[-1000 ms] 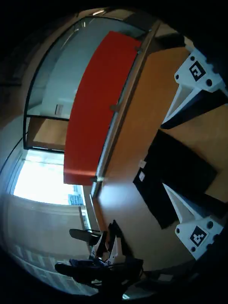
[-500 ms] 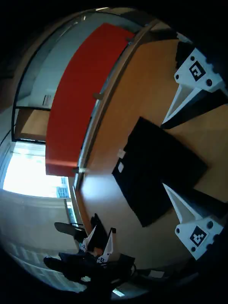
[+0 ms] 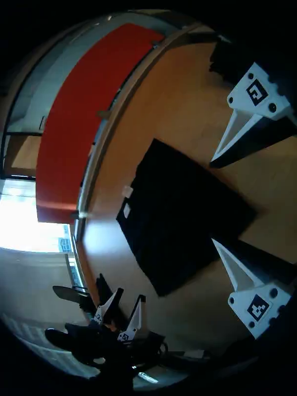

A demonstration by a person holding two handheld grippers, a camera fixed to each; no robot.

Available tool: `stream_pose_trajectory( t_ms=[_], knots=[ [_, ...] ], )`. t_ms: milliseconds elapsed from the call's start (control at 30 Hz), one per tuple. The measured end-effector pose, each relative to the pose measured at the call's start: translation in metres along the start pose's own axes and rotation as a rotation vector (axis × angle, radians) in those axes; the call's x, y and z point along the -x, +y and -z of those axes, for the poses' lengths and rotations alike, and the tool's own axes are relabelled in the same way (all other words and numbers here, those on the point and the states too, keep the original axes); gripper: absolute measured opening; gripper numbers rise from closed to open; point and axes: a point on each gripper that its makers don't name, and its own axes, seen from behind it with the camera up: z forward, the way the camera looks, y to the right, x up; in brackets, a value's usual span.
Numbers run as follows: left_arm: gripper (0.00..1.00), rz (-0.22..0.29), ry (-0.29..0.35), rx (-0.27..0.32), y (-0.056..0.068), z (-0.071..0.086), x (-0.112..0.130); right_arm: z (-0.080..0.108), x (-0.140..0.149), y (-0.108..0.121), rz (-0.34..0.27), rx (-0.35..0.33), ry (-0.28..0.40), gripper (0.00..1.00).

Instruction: Fold towel

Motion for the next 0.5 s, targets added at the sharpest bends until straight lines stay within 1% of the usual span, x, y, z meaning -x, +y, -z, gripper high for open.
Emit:
stream_pose_trajectory(
  t_ms=[200, 500],
  knots=[
    [0.98, 0.004, -0.055, 0.035, 0.009, -0.011, 0.017, -0.008, 0.02, -0.006, -0.003, -0.02, -0.046, 1.0],
    [0.98, -0.03, -0.124, 0.063, 0.018, -0.025, 0.04, -0.013, 0.039, -0.008, -0.003, -0.044, -0.093, 1.0]
  ],
)
